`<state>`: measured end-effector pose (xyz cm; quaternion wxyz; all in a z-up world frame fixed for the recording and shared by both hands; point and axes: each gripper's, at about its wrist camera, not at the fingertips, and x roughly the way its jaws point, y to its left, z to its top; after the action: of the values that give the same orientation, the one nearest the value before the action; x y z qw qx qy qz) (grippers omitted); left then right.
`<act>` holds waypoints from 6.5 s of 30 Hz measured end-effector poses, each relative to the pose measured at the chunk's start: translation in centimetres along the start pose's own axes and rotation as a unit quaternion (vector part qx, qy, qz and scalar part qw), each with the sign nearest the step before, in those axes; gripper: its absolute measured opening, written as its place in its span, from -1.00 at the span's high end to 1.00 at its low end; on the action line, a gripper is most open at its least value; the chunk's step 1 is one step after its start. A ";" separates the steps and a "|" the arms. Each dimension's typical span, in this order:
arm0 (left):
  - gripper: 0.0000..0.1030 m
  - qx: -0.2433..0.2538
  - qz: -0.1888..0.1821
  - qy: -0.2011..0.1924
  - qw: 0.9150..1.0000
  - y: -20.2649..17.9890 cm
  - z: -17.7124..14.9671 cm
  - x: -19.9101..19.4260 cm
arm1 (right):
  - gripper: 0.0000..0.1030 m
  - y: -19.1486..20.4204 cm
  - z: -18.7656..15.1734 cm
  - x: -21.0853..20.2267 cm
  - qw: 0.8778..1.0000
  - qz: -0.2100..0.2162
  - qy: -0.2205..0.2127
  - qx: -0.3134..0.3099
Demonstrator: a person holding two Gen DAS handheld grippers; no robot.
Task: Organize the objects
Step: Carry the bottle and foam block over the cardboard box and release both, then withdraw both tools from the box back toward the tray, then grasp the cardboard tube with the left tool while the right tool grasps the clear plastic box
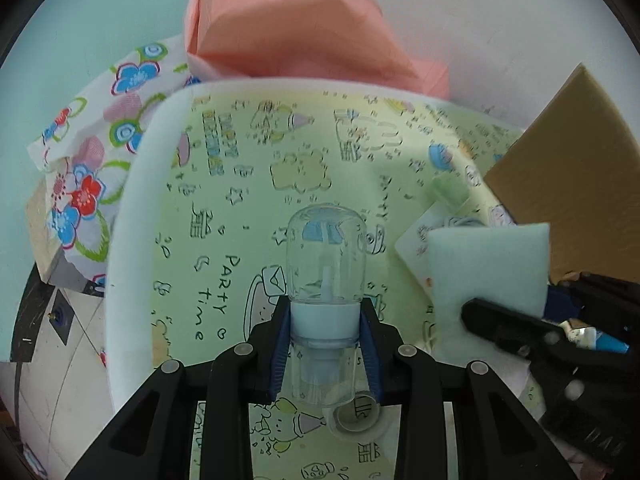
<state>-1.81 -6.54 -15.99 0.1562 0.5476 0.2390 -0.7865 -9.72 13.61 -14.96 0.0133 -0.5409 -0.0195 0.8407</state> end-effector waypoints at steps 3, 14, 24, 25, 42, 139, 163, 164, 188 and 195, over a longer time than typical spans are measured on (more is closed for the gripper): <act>0.38 0.002 0.004 -0.003 1.000 0.5 0.4 -1.5 | 0.42 -0.2 0.2 -1.8 1.000 0.000 -0.011 0.003; 0.38 0.015 0.007 -0.025 1.000 -2.4 0.3 -7.2 | 0.43 -2.0 -0.5 -8.7 0.999 -0.015 -0.044 0.013; 0.38 0.050 -0.012 -0.060 0.997 -8.1 2.4 -11.9 | 0.43 -5.0 -1.0 -15.0 0.995 -0.021 -0.082 0.048; 0.38 0.054 -0.012 -0.062 0.997 -8.7 2.6 -12.2 | 0.43 -5.1 -1.1 -15.5 0.995 -0.024 -0.084 0.051; 0.38 0.078 -0.027 -0.075 0.994 -15.9 7.2 -13.8 | 0.43 -11.6 -1.4 -21.6 0.987 -0.057 -0.105 0.109; -0.78 -0.114 0.070 -0.028 0.991 -5.4 -6.3 -9.7 | -0.71 -1.1 -2.8 -11.5 0.965 -0.130 -0.003 0.226; -0.77 -0.093 0.056 -0.013 0.994 -6.2 -9.2 -6.9 | -0.71 -1.8 -6.6 -6.2 0.930 -0.163 0.043 0.328; -0.77 -0.092 0.056 -0.015 0.994 -6.3 -9.2 -7.0 | -0.71 -1.9 -6.6 -6.2 0.929 -0.164 0.043 0.330; -0.78 -0.052 0.041 0.006 0.998 -9.1 -9.7 -4.7 | -0.71 -2.5 -8.0 -5.3 0.897 -0.186 0.060 0.396; -0.78 -0.050 0.052 0.020 0.997 -9.2 -10.1 -2.6 | -0.71 -2.5 -8.5 -3.1 0.891 -0.189 0.082 0.404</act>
<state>2.40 6.63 -14.56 0.2195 0.5659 0.2526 -0.7535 -0.73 16.18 -15.52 0.3909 -0.5417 0.2211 0.7105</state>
